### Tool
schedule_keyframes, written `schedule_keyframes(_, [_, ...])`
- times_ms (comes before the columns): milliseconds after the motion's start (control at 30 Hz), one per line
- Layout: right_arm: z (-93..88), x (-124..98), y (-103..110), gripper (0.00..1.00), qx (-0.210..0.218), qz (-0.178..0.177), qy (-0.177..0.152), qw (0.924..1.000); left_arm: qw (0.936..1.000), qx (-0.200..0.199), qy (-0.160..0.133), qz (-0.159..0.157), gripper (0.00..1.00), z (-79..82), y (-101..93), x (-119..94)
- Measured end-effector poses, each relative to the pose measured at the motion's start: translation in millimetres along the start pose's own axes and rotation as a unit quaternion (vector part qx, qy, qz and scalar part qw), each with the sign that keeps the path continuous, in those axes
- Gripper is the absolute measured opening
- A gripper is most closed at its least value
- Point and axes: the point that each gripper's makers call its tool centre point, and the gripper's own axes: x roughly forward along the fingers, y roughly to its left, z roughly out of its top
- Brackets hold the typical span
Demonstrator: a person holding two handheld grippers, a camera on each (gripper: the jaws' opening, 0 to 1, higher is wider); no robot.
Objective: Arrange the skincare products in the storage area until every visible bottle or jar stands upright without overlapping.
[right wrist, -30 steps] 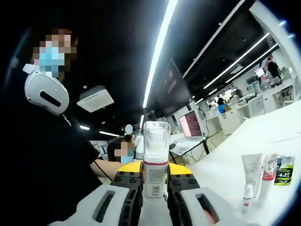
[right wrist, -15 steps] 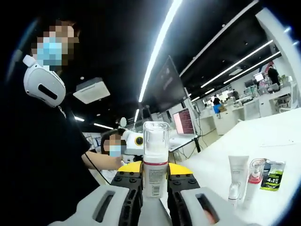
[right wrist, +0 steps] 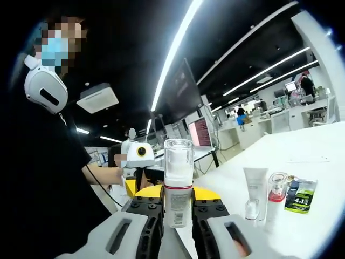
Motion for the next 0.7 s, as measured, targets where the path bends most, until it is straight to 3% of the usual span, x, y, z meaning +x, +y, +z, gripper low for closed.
schedule_keyframes(200, [-7.8,-1.9,-19.5,0.09,-0.014,-0.007,0.019,0.9997,0.9985,0.007,0.000,0.054,0.85,-0.9,19.3,-6.5])
schedule_keyframes(400, [-23.5,-1.1,-40.5,0.09,-0.037,-0.015,0.048,0.9981,0.9948,0.023,0.019,0.098,0.91,-7.3,38.1,-13.0])
schedule_keyframes(533, [-34.8,-2.6,-56.5,0.09,-0.052,-0.024,0.065,0.9963,0.9923,0.011,0.006,0.123,0.97,-5.0,47.7,-16.7])
schedule_keyframes(700, [-48.1,-5.8,-81.0,0.09,-0.069,-0.042,0.087,0.9929,0.9871,0.013,0.013,0.159,0.99,-8.0,61.3,-22.3])
